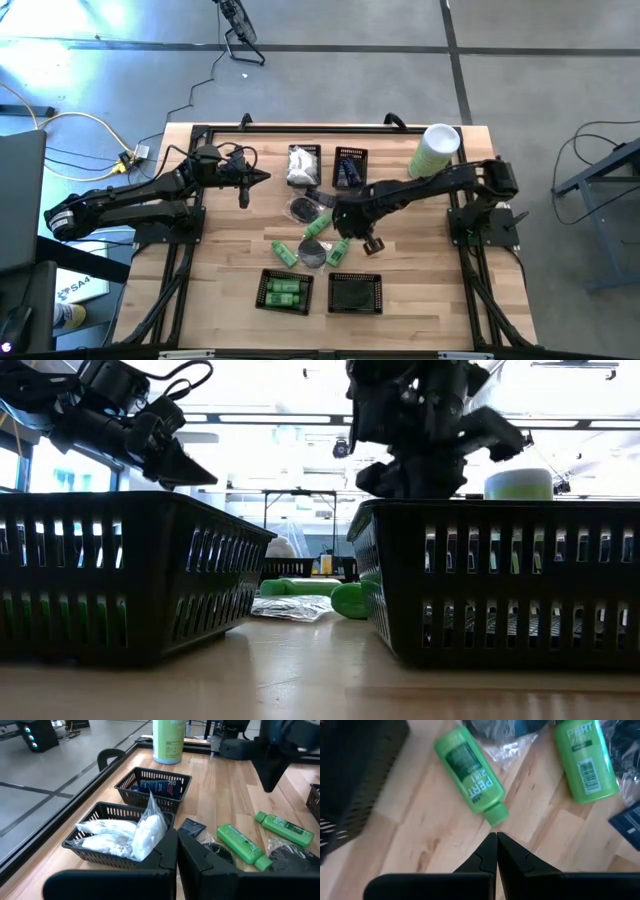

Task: Pick & Place Travel size toiletries
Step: Put the green shampoo into the bottom left black bin

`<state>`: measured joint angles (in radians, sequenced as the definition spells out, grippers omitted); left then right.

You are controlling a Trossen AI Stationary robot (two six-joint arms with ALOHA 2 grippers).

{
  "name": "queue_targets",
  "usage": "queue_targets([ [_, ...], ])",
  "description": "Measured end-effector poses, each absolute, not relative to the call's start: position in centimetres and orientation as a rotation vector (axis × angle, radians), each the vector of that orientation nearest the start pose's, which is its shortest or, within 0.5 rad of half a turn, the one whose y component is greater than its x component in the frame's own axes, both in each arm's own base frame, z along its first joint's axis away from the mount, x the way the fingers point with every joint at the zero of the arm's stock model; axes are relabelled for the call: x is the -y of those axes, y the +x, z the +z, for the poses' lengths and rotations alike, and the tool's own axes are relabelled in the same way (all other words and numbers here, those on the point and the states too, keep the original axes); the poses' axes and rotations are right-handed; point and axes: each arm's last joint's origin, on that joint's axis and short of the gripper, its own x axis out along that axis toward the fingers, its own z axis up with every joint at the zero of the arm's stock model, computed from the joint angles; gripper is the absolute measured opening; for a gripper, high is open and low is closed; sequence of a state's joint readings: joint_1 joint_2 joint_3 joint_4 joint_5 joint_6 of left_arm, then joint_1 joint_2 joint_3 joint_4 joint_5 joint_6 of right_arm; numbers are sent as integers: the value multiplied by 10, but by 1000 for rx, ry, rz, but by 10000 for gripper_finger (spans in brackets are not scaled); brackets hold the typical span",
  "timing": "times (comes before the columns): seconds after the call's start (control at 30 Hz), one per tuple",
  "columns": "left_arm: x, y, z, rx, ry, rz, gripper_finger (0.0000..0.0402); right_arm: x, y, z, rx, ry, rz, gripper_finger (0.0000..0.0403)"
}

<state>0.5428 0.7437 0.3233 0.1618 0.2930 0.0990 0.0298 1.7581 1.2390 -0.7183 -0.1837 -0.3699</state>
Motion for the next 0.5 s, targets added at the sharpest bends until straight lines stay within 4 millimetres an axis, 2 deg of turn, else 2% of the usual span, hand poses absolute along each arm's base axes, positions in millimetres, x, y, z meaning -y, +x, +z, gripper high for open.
queue_targets([
  [0.17, -79, 147, 213, -248, -7, 236, 0, -4, 326, 209, -1085, -209, 417, 3],
  [0.5, -79, 147, 213, -249, -8, 236, 0, 0, 298, 197, -936, -236, 376, 3],
])
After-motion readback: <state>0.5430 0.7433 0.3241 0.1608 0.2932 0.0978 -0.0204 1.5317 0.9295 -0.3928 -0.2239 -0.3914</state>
